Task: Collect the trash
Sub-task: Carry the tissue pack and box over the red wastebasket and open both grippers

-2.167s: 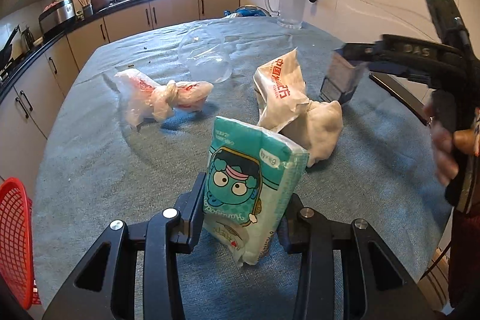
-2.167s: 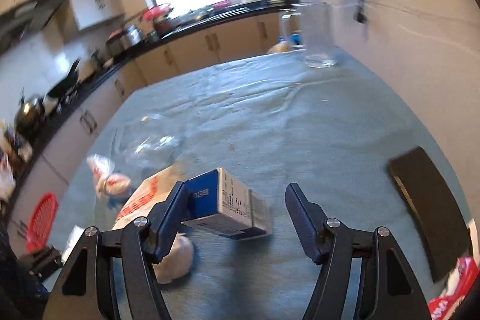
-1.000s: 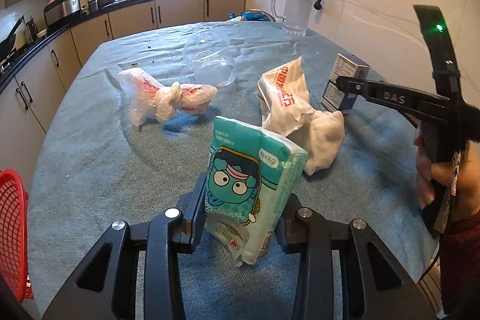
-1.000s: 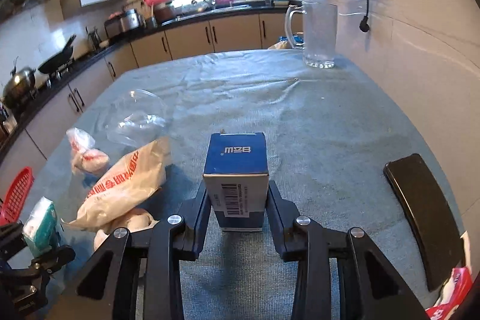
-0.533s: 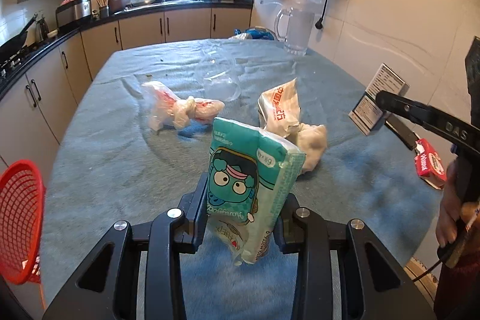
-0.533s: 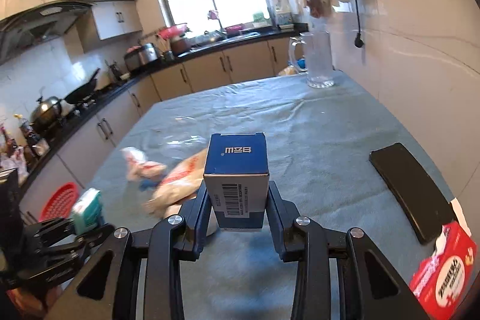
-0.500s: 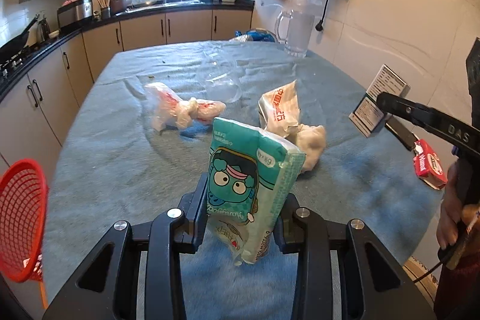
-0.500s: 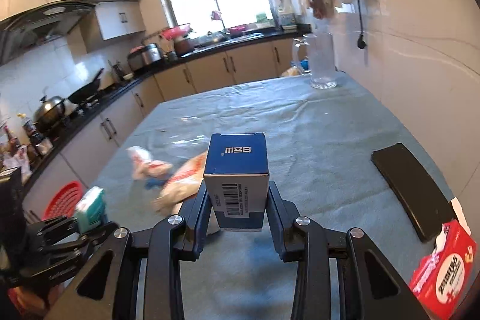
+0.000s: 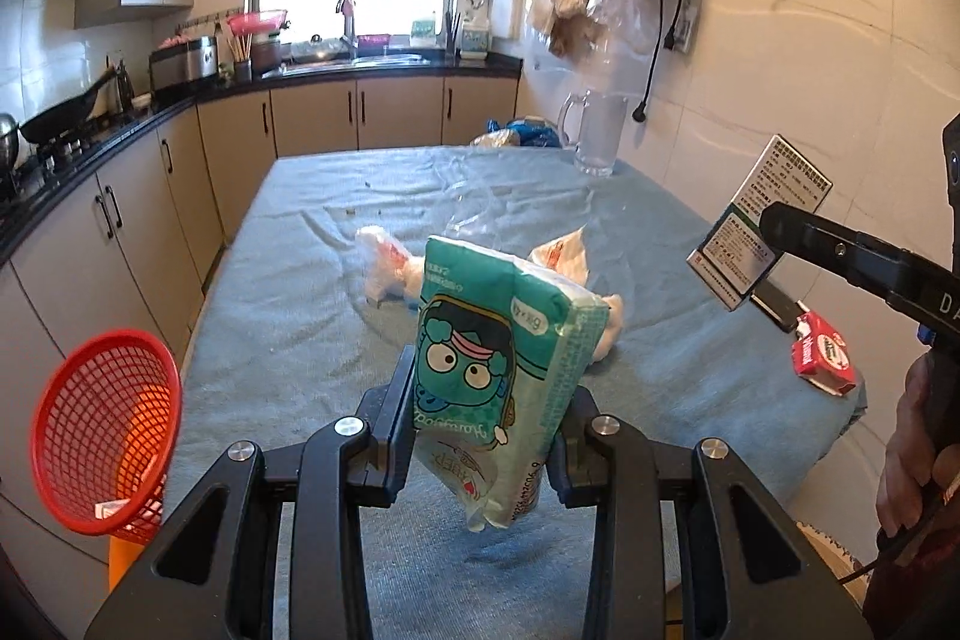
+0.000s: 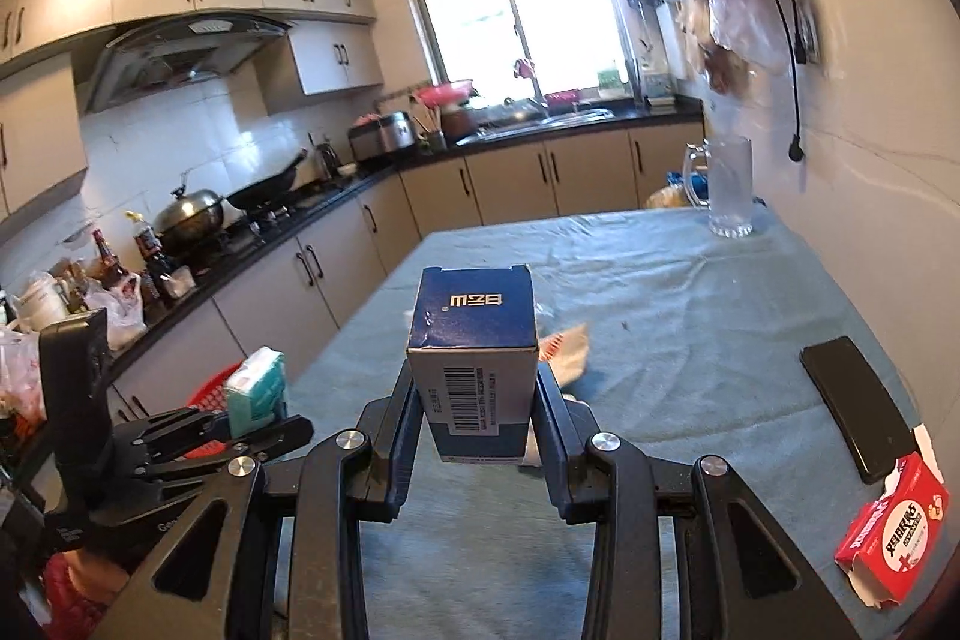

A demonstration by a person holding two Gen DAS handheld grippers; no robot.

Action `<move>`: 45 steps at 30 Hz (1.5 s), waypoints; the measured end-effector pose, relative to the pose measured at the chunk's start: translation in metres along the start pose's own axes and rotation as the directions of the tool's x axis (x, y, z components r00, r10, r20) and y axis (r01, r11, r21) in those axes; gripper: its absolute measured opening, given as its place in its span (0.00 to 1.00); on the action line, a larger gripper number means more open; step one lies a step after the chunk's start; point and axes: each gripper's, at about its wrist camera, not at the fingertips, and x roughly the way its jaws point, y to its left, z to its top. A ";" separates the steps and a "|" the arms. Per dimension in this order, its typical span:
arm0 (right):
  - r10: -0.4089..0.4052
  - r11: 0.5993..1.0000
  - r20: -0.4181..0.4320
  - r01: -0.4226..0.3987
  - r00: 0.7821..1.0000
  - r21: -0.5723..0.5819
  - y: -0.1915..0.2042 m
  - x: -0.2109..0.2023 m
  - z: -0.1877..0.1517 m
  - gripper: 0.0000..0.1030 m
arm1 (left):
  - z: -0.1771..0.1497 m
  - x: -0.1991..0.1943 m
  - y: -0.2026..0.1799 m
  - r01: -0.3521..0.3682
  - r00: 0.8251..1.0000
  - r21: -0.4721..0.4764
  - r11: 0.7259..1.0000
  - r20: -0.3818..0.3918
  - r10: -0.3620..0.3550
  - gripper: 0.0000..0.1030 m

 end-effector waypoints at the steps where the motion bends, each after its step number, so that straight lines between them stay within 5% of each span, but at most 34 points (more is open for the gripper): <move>1: 0.001 1.000 0.007 -0.001 1.000 -0.005 0.002 -0.004 0.001 0.37 | 0.001 -0.003 -0.002 0.002 1.000 0.005 1.000 0.006 -0.003 0.33; 11: 0.053 0.999 0.002 -0.053 0.999 0.008 0.004 -0.001 0.011 0.37 | 0.009 -0.017 -0.004 -0.001 1.000 0.018 1.000 0.028 0.001 0.33; 23: 0.107 0.994 -0.111 -0.103 0.988 0.043 -0.001 0.062 0.005 0.37 | 0.010 0.014 0.035 -0.033 0.999 -0.046 0.998 -0.020 0.032 0.33; 35: 0.169 0.985 -0.223 -0.162 0.960 0.053 0.006 0.131 0.005 0.37 | 0.010 0.057 0.072 -0.075 0.995 -0.096 0.993 -0.071 0.068 0.33; 45: 0.228 0.973 -0.275 -0.227 0.934 0.035 0.041 0.165 0.007 0.37 | 0.004 0.048 0.110 -0.134 0.990 -0.160 0.978 -0.067 0.125 0.33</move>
